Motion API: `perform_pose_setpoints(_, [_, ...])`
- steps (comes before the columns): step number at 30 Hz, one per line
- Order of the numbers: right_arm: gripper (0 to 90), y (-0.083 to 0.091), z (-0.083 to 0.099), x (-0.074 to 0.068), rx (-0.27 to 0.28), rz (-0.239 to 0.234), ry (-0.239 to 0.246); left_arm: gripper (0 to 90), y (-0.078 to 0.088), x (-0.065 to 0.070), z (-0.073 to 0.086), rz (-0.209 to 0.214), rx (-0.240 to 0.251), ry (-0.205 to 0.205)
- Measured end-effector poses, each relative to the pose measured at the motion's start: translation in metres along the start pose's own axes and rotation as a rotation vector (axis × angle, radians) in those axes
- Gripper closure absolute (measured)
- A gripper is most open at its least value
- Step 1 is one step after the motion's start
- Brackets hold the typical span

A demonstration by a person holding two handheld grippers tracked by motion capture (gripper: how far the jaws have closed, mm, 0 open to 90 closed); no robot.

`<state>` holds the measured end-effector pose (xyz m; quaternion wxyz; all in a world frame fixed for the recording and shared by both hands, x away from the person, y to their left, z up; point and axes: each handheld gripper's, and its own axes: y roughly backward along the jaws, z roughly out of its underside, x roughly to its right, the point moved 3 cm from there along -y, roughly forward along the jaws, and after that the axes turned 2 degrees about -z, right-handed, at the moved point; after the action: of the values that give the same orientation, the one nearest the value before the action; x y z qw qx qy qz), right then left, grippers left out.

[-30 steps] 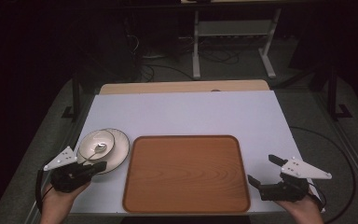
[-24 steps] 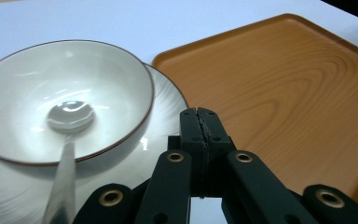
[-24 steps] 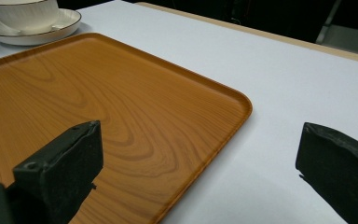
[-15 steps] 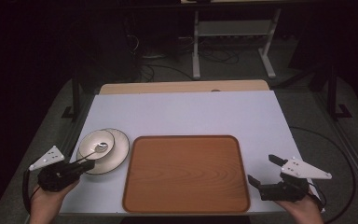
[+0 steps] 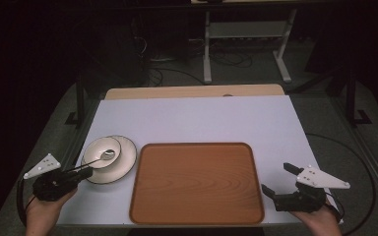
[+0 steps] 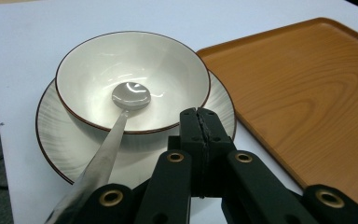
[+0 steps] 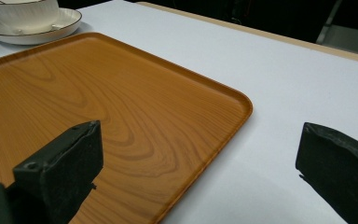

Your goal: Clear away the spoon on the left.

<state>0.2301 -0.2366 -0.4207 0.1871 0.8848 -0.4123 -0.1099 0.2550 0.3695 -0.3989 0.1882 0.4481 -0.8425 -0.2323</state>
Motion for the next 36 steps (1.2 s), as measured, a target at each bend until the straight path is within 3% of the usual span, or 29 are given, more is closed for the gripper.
perform_pose_setpoints(18, [0.1, -0.001, 0.000, -0.001, -0.001, -0.001, -0.004, 89.7, -0.002, -0.015, -0.001, -0.059, 0.000, 0.022])
perform_pose_setpoints(26, [0.1, -0.001, 0.000, 0.001, 0.003, 0.007, -0.006, 89.7, 0.001, -0.028, -0.001, -0.113, 0.015, 0.040])
perform_pose_setpoints(36, [0.1, 0.000, 0.000, 0.002, 0.009, 0.011, -0.009, 89.7, -0.005, -0.039, -0.005, -0.147, 0.021, 0.044])
